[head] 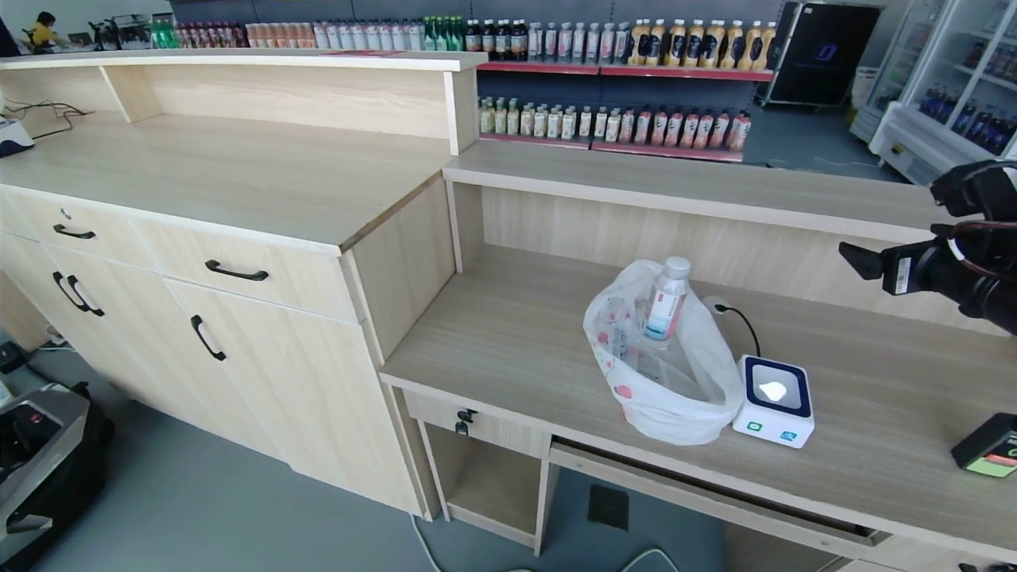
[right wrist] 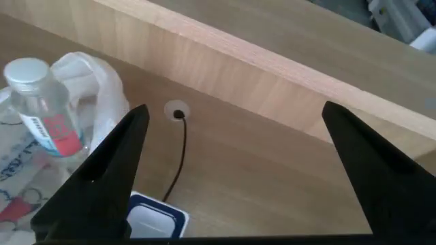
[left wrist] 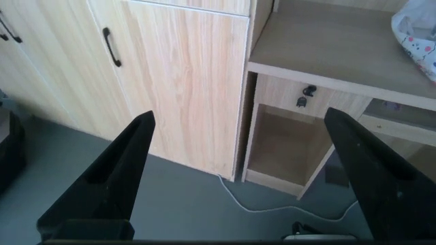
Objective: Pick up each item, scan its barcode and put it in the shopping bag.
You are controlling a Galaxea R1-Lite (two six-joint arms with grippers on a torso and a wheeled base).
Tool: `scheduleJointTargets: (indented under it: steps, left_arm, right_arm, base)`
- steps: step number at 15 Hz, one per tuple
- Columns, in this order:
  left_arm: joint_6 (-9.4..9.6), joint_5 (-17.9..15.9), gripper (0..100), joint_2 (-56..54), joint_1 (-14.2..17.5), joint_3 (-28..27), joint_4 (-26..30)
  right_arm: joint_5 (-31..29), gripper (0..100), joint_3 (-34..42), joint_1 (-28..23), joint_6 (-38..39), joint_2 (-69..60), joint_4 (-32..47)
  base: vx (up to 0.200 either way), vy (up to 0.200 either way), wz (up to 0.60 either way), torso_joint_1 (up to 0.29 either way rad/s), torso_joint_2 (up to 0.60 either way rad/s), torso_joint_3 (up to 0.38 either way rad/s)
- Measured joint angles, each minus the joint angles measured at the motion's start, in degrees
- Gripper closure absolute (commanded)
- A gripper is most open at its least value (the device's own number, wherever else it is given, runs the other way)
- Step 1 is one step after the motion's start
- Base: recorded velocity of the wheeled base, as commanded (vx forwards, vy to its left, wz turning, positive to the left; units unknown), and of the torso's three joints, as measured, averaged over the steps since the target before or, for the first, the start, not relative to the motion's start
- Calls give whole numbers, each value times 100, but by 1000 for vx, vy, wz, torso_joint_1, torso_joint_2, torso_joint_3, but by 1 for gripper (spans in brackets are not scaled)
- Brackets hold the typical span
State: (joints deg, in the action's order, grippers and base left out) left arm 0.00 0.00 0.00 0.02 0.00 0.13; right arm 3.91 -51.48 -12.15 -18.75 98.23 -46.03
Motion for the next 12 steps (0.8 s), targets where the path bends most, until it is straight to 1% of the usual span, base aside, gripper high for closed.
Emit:
scheduleJointTargets:
  steps: [1,2,3,5,6,7,9,11,12]
  left_arm:
    - [0,-2,0,0,7,0,-2]
    - [0,0,0,0,5,0,-2]
    - [0,0,0,0,2,0,0]
    - [2,0,0,0,5,0,-2]
    - [0,0,0,0,7,0,-2]
    - [0,0,0,0,2,0,-2]
    - [0,0,0,0,5,0,-2]
    - [0,0,0,0,0,0,-2]
    - [0,0,0,0,2,0,0]
  right_arm:
    - [-343,0,-210,-20,145,-55,286]
    - [-563,0,-386,-40,272,-91,453]
    - [-1108,0,-538,-44,483,-99,813]
    - [-2523,0,-940,-63,1197,-20,1987]
    - [-2964,0,-1097,-96,1719,78,2398]
    - [-3016,0,-1145,-177,2080,194,2484]
    - [-2868,0,-1003,-416,2495,489,2453]
    - [-2805,0,-800,-575,2865,913,2194]
    - [-2797,0,-714,-645,3010,1152,1871]
  base:
    - [0,0,-600,-2,7,2]
    - [0,0,-600,2,-2,2]
    - [0,0,-600,2,-2,12]
    - [0,0,-600,5,7,5]
    - [0,0,0,0,0,0]
    - [0,0,0,0,0,0]
    - [0,0,0,0,0,0]
    - [0,0,0,0,0,0]
    - [0,0,0,0,0,0]
